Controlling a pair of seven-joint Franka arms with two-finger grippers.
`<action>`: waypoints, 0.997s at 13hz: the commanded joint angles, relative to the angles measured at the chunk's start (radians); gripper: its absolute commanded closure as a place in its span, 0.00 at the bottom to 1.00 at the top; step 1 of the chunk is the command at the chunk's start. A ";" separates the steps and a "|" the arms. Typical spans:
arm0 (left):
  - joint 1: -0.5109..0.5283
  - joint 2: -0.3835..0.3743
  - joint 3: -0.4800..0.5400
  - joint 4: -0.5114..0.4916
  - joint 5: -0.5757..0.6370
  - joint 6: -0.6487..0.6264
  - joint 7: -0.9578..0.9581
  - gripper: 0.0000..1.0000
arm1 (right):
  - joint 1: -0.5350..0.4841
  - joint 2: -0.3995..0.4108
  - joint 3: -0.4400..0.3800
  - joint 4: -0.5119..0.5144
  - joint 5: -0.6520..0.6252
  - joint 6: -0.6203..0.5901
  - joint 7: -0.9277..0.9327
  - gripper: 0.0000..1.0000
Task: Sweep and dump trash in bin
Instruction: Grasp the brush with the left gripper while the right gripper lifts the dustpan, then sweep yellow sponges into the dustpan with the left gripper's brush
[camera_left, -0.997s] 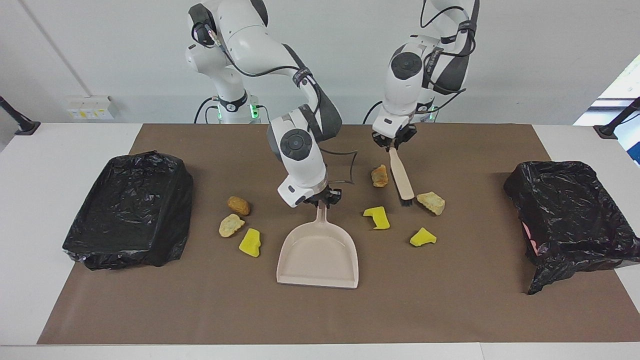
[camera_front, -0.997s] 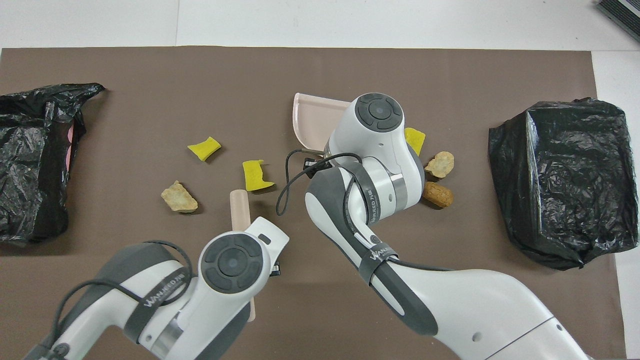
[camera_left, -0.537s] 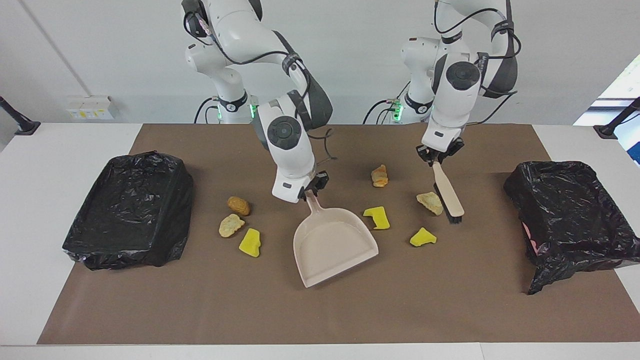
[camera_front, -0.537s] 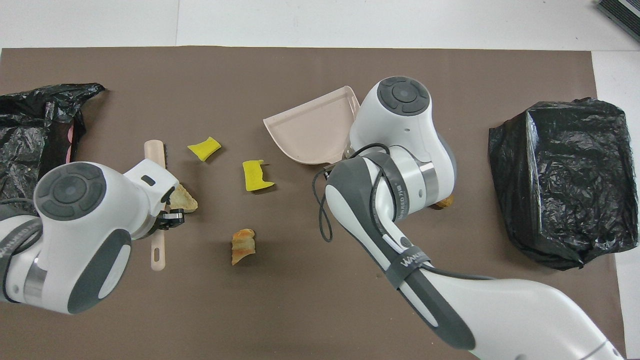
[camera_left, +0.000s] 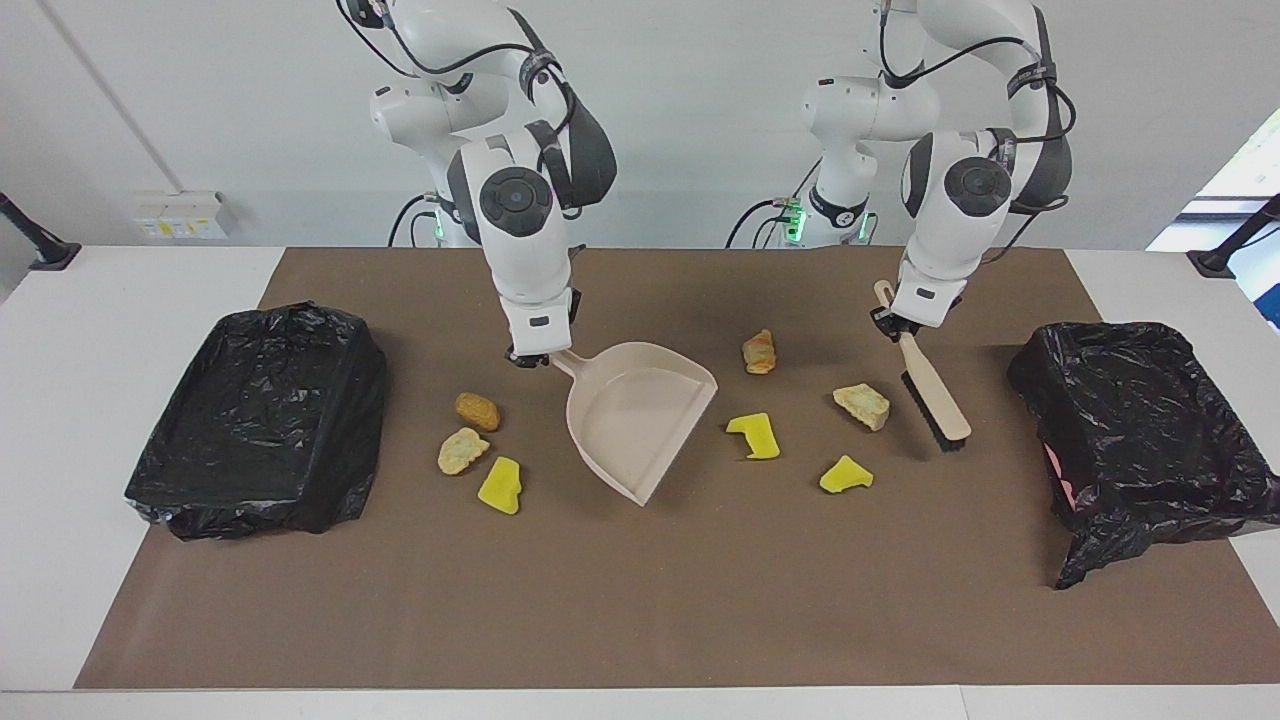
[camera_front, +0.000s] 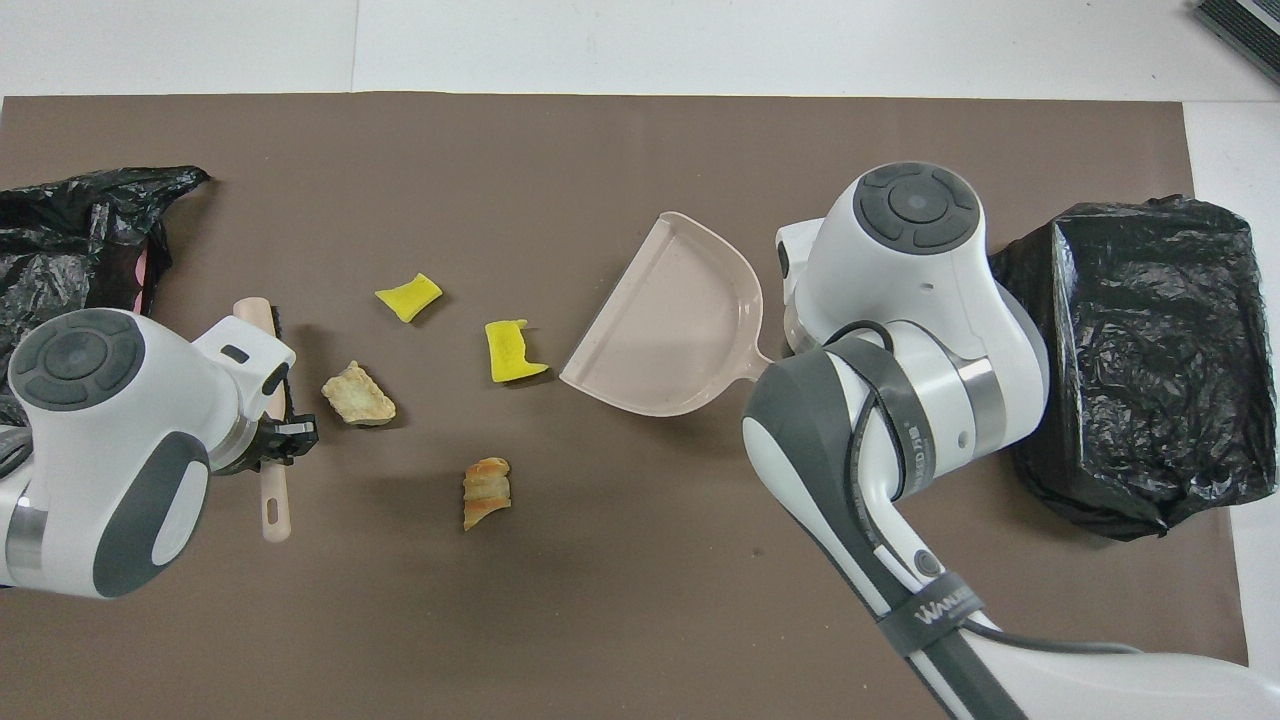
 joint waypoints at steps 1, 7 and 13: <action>0.012 0.049 -0.015 -0.006 0.017 0.078 0.024 1.00 | 0.008 0.003 0.013 -0.074 -0.036 0.054 -0.064 1.00; 0.016 0.162 -0.016 0.040 0.006 0.207 0.186 1.00 | 0.058 0.006 0.016 -0.150 -0.035 0.111 0.074 1.00; -0.079 0.176 -0.025 0.065 -0.011 0.214 0.355 1.00 | 0.134 -0.019 0.014 -0.206 -0.036 0.136 0.183 1.00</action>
